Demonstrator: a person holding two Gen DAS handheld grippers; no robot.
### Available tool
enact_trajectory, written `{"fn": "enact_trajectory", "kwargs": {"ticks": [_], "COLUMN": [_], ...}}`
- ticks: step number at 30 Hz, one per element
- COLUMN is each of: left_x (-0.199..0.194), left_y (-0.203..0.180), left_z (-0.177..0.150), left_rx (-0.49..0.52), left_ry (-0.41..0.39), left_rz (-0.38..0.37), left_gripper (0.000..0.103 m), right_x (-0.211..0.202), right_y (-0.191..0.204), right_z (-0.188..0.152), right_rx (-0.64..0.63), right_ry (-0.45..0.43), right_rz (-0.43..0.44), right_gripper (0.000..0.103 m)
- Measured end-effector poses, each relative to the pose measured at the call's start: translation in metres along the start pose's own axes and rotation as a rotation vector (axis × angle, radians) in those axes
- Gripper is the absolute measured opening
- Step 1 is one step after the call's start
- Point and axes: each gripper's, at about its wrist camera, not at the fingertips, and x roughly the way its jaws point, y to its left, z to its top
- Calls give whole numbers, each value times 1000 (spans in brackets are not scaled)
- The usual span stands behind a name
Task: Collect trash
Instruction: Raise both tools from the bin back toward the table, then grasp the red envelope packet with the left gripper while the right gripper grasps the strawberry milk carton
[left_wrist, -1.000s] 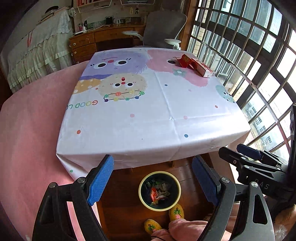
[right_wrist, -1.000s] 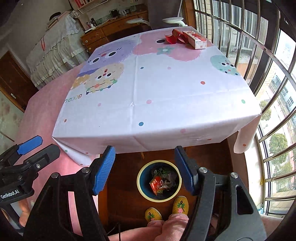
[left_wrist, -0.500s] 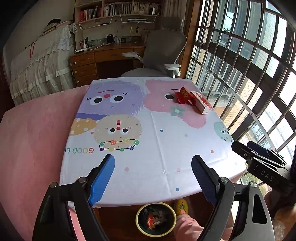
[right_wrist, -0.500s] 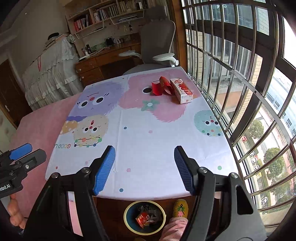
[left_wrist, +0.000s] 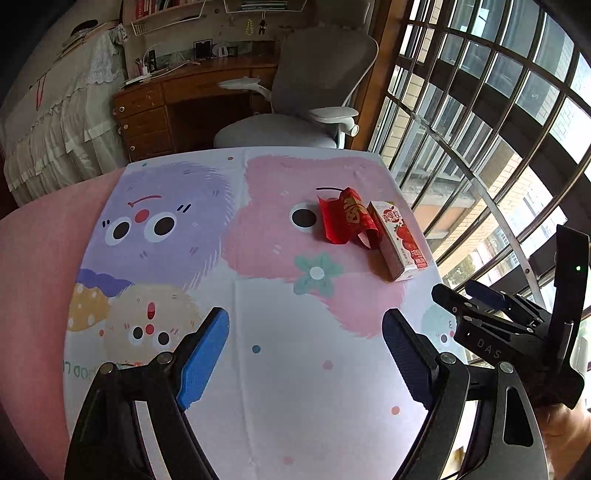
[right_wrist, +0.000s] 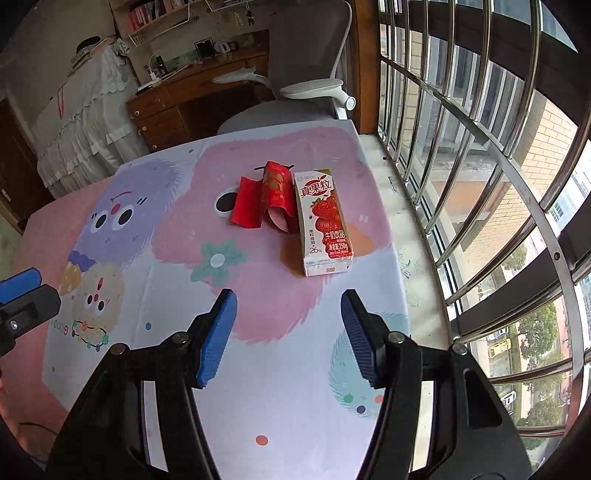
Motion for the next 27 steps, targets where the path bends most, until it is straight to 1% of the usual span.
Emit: {"fn": "enact_trajectory", "kwargs": {"ticks": [3, 6, 9, 11, 12, 14, 15, 17, 23, 25, 27], "left_x": [49, 91, 129, 153, 166, 191, 198, 215, 260, 273, 283], "left_y": [-21, -34, -43, -46, -47, -48, -46, -50, -63, -67, -69], "left_z": [34, 62, 84, 97, 104, 115, 114, 123, 146, 152, 153], "left_rx": [-15, -24, -28, -40, -48, -64, -71, -75, -51, -33, -16], "left_ry": [64, 98, 124, 155, 171, 203, 214, 224, 268, 281, 287], "left_rz": [-19, -7, 9, 7, 3, -14, -18, -27, -47, -34, -3], "left_gripper": [86, 86, 86, 86, 86, 86, 86, 86, 86, 86, 86], "right_x": [46, 91, 131, 152, 159, 167, 170, 175, 189, 188, 190], "right_y": [-17, -29, -35, -39, -41, -45, -47, -58, -88, -92, -95], "right_z": [27, 46, 56, 59, 60, 63, 65, 69, 84, 87, 90], "right_rx": [-15, -22, -36, -46, -50, -60, -59, -33, 29, 43, 46], "right_ry": [45, 89, 145, 175, 178, 159, 154, 151, 141, 137, 135], "right_rz": [7, 8, 15, 20, 32, 55, 60, 77, 88, 94, 99], "right_gripper": [56, 56, 56, 56, 50, 49, 48, 48, 48, 48, 48]}}
